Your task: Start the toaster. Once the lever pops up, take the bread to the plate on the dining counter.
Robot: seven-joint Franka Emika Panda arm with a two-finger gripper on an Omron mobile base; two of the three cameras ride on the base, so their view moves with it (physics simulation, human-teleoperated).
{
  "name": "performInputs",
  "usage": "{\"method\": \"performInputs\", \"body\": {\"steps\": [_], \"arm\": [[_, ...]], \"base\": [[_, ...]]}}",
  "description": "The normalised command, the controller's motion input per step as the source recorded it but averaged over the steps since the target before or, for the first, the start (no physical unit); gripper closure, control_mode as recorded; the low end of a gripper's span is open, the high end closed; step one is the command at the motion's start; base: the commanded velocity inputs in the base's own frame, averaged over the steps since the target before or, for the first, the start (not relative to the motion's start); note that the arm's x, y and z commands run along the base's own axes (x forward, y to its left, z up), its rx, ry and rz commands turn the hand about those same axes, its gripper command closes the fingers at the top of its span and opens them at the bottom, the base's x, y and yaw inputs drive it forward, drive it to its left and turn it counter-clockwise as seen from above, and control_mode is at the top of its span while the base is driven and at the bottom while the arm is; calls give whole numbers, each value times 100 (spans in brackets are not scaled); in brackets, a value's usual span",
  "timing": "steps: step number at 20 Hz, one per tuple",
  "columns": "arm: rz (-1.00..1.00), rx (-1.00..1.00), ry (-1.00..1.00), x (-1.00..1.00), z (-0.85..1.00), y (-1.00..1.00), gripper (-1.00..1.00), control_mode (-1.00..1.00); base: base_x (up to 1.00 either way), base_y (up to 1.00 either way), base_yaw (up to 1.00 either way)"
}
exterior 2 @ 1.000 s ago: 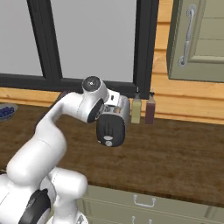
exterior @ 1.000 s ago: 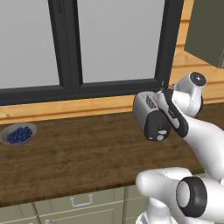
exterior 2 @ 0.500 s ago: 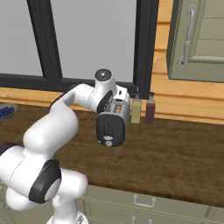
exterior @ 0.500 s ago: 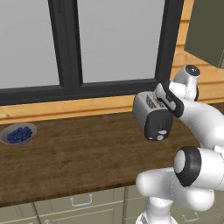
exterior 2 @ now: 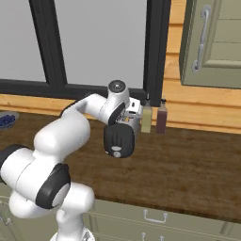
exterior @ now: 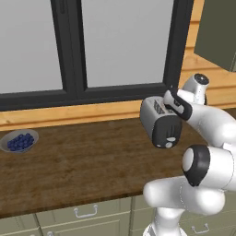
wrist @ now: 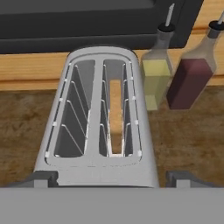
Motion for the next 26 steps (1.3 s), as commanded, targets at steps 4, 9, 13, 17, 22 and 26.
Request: {"method": "performInputs", "body": {"steps": [4,9,13,17,22,26], "arm": [[1,0,0,17,-2,0,-100,-100],[1,0,0,31,0,0,-100,-100],[0,0,0,30,0,0,-100,-100],[0,0,0,14,0,0,-100,-100],[0,0,0,0,0,0,-100,-100],[0,0,0,0,0,0,-100,-100]], "base": [[0,0,0],[0,0,0],[0,0,0],[0,0,0],[0,0,0],[0,0,0]]}}
